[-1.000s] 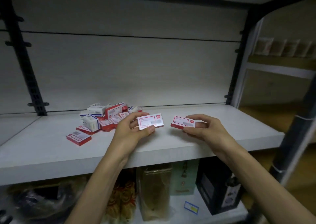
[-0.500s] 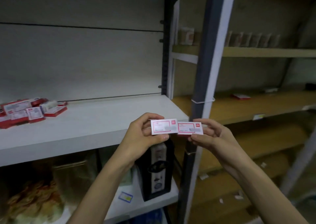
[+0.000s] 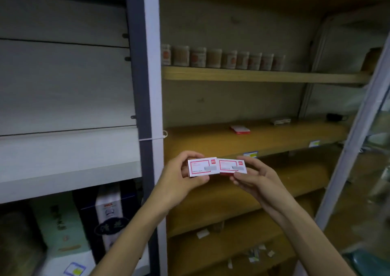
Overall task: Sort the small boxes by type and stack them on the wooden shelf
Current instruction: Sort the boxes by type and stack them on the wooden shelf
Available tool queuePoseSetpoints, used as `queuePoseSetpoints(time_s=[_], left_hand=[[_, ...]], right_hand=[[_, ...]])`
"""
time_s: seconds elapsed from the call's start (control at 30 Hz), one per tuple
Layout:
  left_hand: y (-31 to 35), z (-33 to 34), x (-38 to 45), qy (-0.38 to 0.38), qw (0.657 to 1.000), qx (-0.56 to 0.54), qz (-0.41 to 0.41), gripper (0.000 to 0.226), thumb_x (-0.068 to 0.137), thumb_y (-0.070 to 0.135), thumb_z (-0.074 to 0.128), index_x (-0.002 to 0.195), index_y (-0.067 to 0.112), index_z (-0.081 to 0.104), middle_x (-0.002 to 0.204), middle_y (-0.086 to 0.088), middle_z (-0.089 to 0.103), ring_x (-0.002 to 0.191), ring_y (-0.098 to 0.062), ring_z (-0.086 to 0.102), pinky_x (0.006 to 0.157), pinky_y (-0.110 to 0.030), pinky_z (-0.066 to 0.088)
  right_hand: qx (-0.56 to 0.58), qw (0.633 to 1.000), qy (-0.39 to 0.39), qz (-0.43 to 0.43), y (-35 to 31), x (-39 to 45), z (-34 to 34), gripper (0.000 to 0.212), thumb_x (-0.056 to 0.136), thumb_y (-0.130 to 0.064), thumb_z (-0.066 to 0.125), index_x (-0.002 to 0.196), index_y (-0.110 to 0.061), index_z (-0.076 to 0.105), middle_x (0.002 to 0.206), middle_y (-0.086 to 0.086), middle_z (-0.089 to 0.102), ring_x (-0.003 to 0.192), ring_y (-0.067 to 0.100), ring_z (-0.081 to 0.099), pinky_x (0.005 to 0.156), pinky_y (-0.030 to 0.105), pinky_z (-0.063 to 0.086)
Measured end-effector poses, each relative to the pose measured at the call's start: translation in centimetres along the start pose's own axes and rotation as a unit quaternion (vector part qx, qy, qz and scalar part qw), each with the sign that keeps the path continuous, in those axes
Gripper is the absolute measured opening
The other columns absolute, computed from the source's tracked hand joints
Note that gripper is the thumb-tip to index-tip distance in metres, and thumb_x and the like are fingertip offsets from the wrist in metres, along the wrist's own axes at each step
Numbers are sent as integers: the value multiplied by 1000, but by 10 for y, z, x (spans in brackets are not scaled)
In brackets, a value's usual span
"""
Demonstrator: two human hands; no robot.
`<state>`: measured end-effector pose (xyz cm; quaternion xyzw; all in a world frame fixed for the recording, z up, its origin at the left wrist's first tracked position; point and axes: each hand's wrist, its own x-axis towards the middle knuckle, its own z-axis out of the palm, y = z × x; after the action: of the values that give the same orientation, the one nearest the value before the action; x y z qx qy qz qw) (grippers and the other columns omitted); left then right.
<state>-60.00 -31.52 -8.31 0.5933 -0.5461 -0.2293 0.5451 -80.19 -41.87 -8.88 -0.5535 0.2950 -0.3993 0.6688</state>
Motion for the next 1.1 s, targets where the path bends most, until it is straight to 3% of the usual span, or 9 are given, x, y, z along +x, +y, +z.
queuePoseSetpoints(time_s=[0.3, 0.43, 0.67, 0.83, 0.97, 1.03, 1.1], left_hand=[[-14, 84, 109, 41, 998, 43, -17, 41, 81, 18, 81, 112, 32, 58, 113, 16, 60, 103, -1, 56, 69, -14, 48], [-29, 104, 170, 56, 987, 146, -37, 34, 80, 28, 82, 107, 33, 61, 114, 9, 57, 103, -7, 53, 82, -27, 49], [-50, 119, 250, 87, 930, 344, -99, 39, 80, 45, 78, 115, 36, 63, 126, 2, 51, 118, -21, 48, 98, -38, 46], [-68, 132, 299, 76, 917, 358, -159, 38, 85, 48, 72, 121, 38, 61, 138, -4, 46, 128, -28, 46, 105, -44, 43], [-80, 142, 329, 78, 912, 371, -161, 36, 85, 51, 70, 118, 40, 62, 130, 3, 61, 124, -24, 52, 101, -46, 46], [-83, 146, 339, 99, 907, 375, -163, 41, 83, 51, 73, 121, 37, 63, 129, 4, 64, 120, -22, 56, 100, -43, 48], [-85, 151, 347, 130, 904, 375, -159, 48, 81, 50, 75, 124, 33, 62, 129, 3, 64, 119, -22, 58, 98, -40, 50]], right_hand=[[-55, 998, 0, 4, -31, 82, -113, 48, 83, 5, 73, 126, -14, 62, 108, 14, 76, 98, 28, 75, 82, 31, 63], [-83, 996, -2, 10, -49, 121, -158, 50, 81, 5, 74, 126, -13, 61, 104, 12, 77, 96, 28, 75, 79, 29, 63], [-157, 987, -11, 15, -56, 201, -189, 50, 81, 3, 76, 124, -16, 59, 96, 7, 79, 89, 21, 77, 73, 26, 63], [-276, 959, -59, -9, -44, 254, -193, 47, 84, -9, 78, 126, -16, 60, 99, 1, 78, 89, 13, 75, 75, 21, 58], [-373, 924, -78, -44, -37, 288, -197, 47, 81, -25, 82, 124, -19, 65, 100, -3, 72, 96, 12, 69, 94, 35, 57], [-408, 907, -91, -50, -34, 301, -200, 51, 80, -33, 83, 126, -20, 64, 101, -2, 70, 97, 14, 67, 94, 38, 56], [-442, 889, -101, -67, -34, 310, -201, 55, 80, -38, 82, 128, -21, 63, 102, -4, 68, 97, 12, 64, 89, 32, 56]])
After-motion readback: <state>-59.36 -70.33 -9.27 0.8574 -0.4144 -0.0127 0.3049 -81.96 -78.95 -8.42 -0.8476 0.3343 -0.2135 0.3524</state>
